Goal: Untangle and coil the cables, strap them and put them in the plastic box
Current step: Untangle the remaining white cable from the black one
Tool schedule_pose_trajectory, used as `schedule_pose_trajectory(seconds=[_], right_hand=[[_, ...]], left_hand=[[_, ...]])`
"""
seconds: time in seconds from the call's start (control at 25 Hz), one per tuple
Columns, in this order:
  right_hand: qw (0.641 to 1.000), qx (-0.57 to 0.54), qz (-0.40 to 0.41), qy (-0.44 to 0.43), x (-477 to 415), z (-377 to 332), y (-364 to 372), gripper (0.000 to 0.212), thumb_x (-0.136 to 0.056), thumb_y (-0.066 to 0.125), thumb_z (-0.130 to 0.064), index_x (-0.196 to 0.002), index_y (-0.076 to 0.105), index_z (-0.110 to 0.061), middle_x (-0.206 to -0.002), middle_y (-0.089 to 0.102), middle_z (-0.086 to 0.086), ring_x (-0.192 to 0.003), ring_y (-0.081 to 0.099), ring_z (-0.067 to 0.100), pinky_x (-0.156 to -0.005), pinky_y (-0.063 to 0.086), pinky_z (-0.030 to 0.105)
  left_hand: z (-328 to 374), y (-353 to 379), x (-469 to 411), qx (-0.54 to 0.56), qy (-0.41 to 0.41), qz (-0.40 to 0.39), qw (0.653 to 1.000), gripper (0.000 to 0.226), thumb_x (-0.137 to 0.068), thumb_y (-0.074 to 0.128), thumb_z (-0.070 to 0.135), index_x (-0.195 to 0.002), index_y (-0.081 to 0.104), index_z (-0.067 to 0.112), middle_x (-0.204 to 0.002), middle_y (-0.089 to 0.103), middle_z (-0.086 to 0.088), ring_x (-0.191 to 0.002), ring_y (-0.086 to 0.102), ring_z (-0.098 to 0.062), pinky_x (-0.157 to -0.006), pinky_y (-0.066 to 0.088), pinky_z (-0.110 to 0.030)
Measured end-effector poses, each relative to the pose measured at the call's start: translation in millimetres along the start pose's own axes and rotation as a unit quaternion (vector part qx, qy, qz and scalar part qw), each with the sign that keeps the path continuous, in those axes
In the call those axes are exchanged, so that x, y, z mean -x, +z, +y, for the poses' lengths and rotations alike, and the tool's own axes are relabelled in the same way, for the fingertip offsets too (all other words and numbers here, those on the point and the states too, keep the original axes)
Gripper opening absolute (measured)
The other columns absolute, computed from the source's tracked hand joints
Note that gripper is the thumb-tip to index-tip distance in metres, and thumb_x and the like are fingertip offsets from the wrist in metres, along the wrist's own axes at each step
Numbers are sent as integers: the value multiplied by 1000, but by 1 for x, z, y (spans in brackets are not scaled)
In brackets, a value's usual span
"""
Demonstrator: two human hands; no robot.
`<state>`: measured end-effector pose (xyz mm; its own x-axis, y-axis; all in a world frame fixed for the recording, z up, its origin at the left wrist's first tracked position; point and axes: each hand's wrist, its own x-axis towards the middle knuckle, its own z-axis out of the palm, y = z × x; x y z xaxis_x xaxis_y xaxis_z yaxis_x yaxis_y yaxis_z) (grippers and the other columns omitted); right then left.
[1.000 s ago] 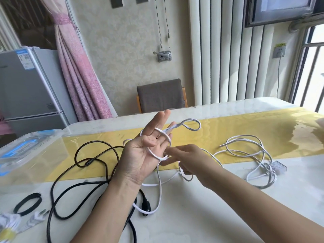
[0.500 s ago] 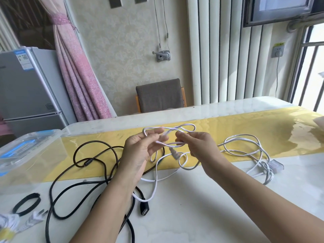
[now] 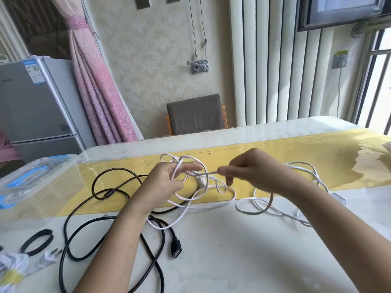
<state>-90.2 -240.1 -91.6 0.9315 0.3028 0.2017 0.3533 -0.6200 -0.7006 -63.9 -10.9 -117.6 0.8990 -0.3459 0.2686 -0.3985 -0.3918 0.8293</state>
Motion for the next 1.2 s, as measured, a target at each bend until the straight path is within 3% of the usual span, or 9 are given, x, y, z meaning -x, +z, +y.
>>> schedule_pose_trajectory(seconds=[0.16,0.24,0.32,0.48,0.64,0.8,0.88,1.04,1.2], right_hand=[[960,-230,157,-34,-1,9,-27,40,-75,62,-52,-54,63,-18,-47,27,-6,-47,19,13,-49,15,28],[935,-275,223,-25,-5,17,-31,41,-78,63,-50,-54,61,-17,-46,24,-9,-46,17,12,-51,13,29],[925,-287,250,-1,-9,21,-27,42,-87,62,-42,-54,59,-16,-46,24,-8,-46,18,13,-51,14,30],[967,-169,182,60,-11,30,-23,36,-94,56,-27,-65,65,-8,-47,44,-7,-41,42,11,-50,36,21],[994,-11,71,83,-11,27,-11,22,-92,53,-16,-79,70,-15,-64,62,0,-54,62,11,-62,47,27],[992,117,17,46,3,-2,3,40,-81,62,-55,-71,64,-15,-61,62,-2,-58,59,15,-64,48,32],[987,151,-27,52,11,-17,14,46,-74,65,-61,-67,66,-15,-62,65,1,-60,60,17,-65,50,33],[988,138,65,-20,8,-23,41,12,-85,68,-32,-92,74,-25,-81,69,-7,-77,62,14,-70,47,27],[979,109,173,1,-2,-4,61,19,-88,62,-33,-98,65,-17,-89,68,-1,-84,61,23,-75,48,36]], left_hand=[[3,-10,-2,128,-69,153,977,46,-74,49,-24,-67,73,14,-85,74,-3,-75,71,-16,-66,56,-20],[-3,-11,-5,52,-95,231,967,24,-69,65,-6,-73,65,18,-87,70,1,-80,67,-17,-65,52,-21],[-8,-10,-6,-63,-106,251,960,25,-63,68,8,-81,63,24,-93,66,7,-87,60,-11,-70,44,-23],[-8,-5,-5,-79,-73,282,953,35,-74,63,-5,-80,60,30,-96,65,6,-95,59,-8,-79,40,-22],[-4,11,-7,-41,-93,184,978,27,-81,58,-3,-68,65,20,-65,63,7,-56,53,3,-61,40,-14],[1,19,-9,57,-140,179,972,24,-86,46,-5,-85,62,14,-72,67,3,-53,57,-7,-48,42,-13],[3,22,-8,64,-153,191,968,23,-85,45,-3,-90,57,16,-78,67,2,-51,54,-8,-42,38,-16],[5,29,-7,89,-162,191,964,22,-85,46,0,-100,52,16,-80,67,2,-43,50,-5,-37,34,-18],[13,35,-3,96,-176,109,974,33,-82,44,-2,-107,53,18,-79,69,-4,-41,35,-12,-37,25,-15]])
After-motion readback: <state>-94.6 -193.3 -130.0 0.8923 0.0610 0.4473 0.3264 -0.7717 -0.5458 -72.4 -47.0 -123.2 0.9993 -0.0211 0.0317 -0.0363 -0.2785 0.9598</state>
